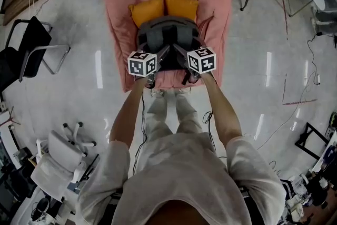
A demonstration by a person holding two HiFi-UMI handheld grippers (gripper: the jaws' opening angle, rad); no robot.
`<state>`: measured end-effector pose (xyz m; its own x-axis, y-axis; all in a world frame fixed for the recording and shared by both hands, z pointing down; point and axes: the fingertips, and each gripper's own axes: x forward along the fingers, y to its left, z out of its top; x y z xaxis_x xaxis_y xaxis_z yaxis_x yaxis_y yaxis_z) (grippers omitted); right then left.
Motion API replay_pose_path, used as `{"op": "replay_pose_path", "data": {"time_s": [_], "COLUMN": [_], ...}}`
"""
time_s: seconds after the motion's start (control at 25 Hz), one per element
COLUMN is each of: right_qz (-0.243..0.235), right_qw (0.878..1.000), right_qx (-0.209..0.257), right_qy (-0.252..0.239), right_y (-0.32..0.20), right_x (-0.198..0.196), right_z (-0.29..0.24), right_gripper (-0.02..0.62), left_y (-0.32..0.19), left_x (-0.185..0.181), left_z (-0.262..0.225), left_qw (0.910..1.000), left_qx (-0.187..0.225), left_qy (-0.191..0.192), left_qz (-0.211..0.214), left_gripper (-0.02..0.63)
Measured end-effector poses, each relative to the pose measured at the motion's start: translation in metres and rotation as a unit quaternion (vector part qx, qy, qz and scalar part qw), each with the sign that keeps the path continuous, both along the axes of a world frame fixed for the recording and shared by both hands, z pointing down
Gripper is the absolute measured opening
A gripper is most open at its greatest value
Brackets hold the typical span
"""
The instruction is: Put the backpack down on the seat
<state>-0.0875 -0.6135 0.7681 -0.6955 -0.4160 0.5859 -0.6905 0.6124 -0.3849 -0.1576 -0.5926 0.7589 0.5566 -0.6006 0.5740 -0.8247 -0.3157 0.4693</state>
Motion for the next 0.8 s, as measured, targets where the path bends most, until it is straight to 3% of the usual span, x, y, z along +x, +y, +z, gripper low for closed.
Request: {"op": "replay_pose_path", "data": {"time_s": [0.16, 0.52, 0.8], "right_qz": [0.006, 0.017, 0.027], "right_qw": [1.0, 0.999, 0.997], "right_qx": [0.018, 0.041, 0.07], "right_qy": [0.004, 0.022, 0.026], "right_y": [0.005, 0.022, 0.041], "right_x": [0.008, 0.024, 0.04], "right_z": [-0.009, -0.02, -0.044], "right_gripper": [0.305, 0.304, 0.28], "left_y": [0.01, 0.038, 0.05], "left_x": [-0.008, -0.029, -0.03], "left_z": [-0.008, -0.013, -0.038], "left_qw": [0.9999, 0.9993, 0.9979], "left_qx": [0.005, 0.016, 0.05], "left_qy": [0.003, -0.029, -0.036], "left_qz": [-0.011, -0.016, -0.019], "left_gripper": [0.275, 0.273, 0.273]}}
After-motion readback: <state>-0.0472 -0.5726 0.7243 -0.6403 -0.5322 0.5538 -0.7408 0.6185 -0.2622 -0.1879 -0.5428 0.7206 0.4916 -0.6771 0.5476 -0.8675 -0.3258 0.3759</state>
